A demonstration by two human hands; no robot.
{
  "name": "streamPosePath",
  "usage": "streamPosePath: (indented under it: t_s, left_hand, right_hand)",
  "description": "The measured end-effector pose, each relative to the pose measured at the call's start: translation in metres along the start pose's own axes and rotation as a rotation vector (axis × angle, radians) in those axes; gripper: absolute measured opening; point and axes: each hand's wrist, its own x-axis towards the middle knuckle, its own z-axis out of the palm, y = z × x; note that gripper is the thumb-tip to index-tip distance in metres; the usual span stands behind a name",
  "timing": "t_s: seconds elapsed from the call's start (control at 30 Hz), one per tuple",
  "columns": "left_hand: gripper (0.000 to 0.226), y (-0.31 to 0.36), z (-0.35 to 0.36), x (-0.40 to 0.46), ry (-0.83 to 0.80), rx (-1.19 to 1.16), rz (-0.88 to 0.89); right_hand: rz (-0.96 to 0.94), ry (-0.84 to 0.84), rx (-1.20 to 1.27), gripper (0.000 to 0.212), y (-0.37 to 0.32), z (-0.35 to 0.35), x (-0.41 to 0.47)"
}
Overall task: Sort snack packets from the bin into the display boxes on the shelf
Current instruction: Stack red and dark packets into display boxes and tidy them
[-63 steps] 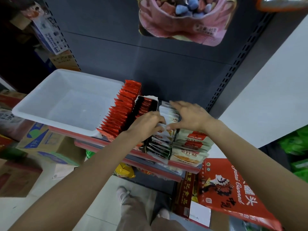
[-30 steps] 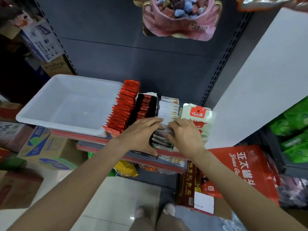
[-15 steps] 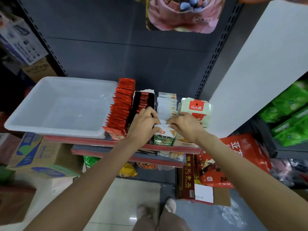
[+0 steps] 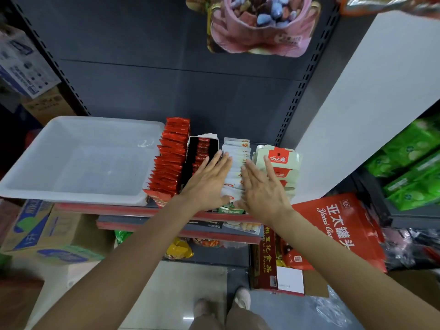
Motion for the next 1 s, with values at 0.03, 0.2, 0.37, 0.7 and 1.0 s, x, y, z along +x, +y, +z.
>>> streamPosePath:
  t_s: [0.03, 0.2, 0.37, 0.7, 1.0]
  left_hand:
    - [0.099, -0.001, 0.000, 0.000, -0.028, 0.051, 0.008]
    - [0.105, 0.003, 0.002, -0.004, -0.149, 0.016, -0.026]
    - [0.071, 0.002, -0.023, 0.016, -0.047, -0.312, -0.044]
    - [0.059, -0.015, -0.016, 0.055, -0.054, -0.113, -0.090]
    - [0.053, -0.022, -0.023, 0.065, 0.095, -0.410, -0.156]
  right_hand:
    - [-0.019, 0.004, -0.018, 0.078, -0.003, -0.002, 0.004]
    - [-0.108, -0.070, 0.091, 0.078, 0.005, -0.008, 0.012]
    - [0.060, 0.029, 0.609, 0.056, 0.048, -0.024, 0.027]
    - [0.082, -0.042, 0.337, 0.044, 0.058, -0.011, 0.077]
    - [0.137, 0.048, 0.561, 0.031, 0.069, -0.016, 0.117]
